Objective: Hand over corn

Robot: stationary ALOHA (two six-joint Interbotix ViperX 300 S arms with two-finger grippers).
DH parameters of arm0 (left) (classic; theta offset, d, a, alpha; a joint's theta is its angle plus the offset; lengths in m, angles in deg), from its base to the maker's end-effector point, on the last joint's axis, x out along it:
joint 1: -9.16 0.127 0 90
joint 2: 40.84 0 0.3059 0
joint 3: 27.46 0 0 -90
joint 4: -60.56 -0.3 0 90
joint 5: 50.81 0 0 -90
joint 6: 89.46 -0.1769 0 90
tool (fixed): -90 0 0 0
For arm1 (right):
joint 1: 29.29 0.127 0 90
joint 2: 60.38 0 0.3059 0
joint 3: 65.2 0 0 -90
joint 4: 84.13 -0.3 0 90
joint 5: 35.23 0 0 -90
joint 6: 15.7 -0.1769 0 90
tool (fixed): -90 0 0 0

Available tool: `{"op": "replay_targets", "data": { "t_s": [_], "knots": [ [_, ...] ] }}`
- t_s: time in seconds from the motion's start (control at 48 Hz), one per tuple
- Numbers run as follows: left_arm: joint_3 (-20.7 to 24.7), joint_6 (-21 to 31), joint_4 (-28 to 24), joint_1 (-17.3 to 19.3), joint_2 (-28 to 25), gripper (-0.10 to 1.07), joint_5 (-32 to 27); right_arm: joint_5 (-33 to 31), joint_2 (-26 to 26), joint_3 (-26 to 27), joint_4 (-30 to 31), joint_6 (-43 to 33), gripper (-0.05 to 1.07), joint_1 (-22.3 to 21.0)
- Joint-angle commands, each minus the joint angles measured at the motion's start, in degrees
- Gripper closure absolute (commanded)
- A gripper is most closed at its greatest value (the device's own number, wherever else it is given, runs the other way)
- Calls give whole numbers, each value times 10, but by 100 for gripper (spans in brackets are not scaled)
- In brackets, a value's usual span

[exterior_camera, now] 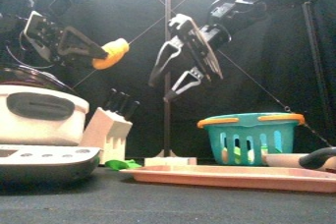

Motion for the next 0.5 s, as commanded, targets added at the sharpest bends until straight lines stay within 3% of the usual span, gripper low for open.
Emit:
{"op": "replay_targets", "data": {
  "t_s": [0.0, 0.292, 0.479],
  "knots": [
    [25, -1, -1, -7, -17, 37, -28, 46, 41, -4, 20, 1, 14, 4],
    [52, -2, -8, -16, -59, 37, -63, 70, 49, -8, 57, 9, 14, 4],
    [67, -2, -26, -24, -81, 37, -65, 68, 50, -4, 139, 9, 14, 4]
  ]
}}
